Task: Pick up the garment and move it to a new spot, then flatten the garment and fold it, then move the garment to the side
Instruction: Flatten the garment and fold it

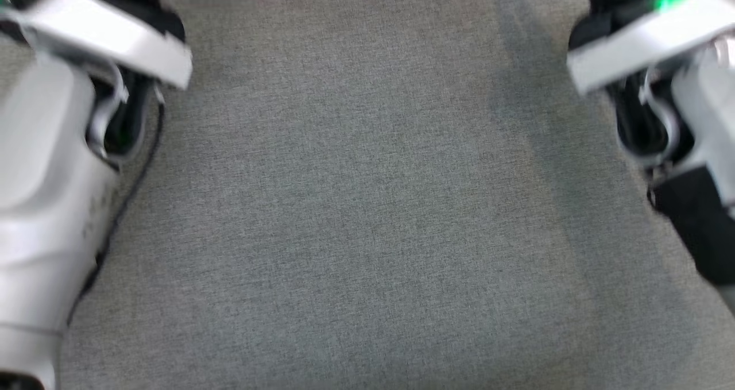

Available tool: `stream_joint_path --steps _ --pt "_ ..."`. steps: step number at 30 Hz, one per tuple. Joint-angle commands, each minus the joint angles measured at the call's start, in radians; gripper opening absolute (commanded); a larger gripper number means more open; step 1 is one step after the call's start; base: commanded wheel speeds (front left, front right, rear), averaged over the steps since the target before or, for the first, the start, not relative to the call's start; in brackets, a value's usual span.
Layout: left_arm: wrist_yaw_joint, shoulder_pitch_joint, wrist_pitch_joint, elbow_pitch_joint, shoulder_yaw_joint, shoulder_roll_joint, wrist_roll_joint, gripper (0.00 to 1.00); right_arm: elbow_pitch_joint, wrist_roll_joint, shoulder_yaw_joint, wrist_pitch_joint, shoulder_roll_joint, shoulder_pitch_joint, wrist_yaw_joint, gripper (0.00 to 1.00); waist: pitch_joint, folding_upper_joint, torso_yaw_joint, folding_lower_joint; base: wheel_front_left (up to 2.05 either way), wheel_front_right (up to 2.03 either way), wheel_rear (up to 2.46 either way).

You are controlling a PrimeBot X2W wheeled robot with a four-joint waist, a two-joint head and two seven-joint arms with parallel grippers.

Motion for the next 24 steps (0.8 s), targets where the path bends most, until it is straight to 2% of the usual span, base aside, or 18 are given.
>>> stream_joint_path --steps 1,6,9,17,20,24 --pt "-0.001 0.059 -0.006 -0.041 0.022 0.006 -0.019 0.0 -0.047 -0.008 0.019 -0.007 -0.032 0.068 0.0 0.0 -0.01 0.0 0.007 -0.0001 0.0 0.0 0.0" --pt "-0.001 0.323 -0.006 -0.208 0.049 0.018 0.002 0.0 -0.237 -0.074 0.08 -0.007 -0.162 0.286 0.0 0.0 -0.082 0.0 0.026 -0.0001 0.0 0.0 0.0" --pt "-0.002 0.489 -0.006 -0.292 0.067 0.013 0.02 0.0 -0.293 -0.126 0.084 -0.007 -0.229 0.433 0.0 0.0 -0.173 0.0 0.04 -0.0001 0.0 0.0 0.0" --pt "-0.002 0.962 -0.006 -0.42 0.11 -0.039 0.061 0.0 -0.369 -0.114 0.047 -0.006 -0.292 0.842 0.0 0.0 -0.466 0.0 0.048 -0.0001 0.0 0.0 0.0" --pt "0.003 1.109 -0.006 -0.433 0.12 -0.049 0.114 0.0 -0.405 -0.086 0.039 -0.006 -0.326 0.984 0.0 0.0 -0.535 0.0 0.058 -0.0001 0.0 0.0 0.0" --pt "0.009 1.234 -0.006 -0.464 0.15 -0.102 0.106 0.0 -0.453 -0.047 0.01 -0.006 -0.362 1.113 0.0 0.0 -0.573 0.0 0.078 -0.0001 0.0 0.0 0.0"
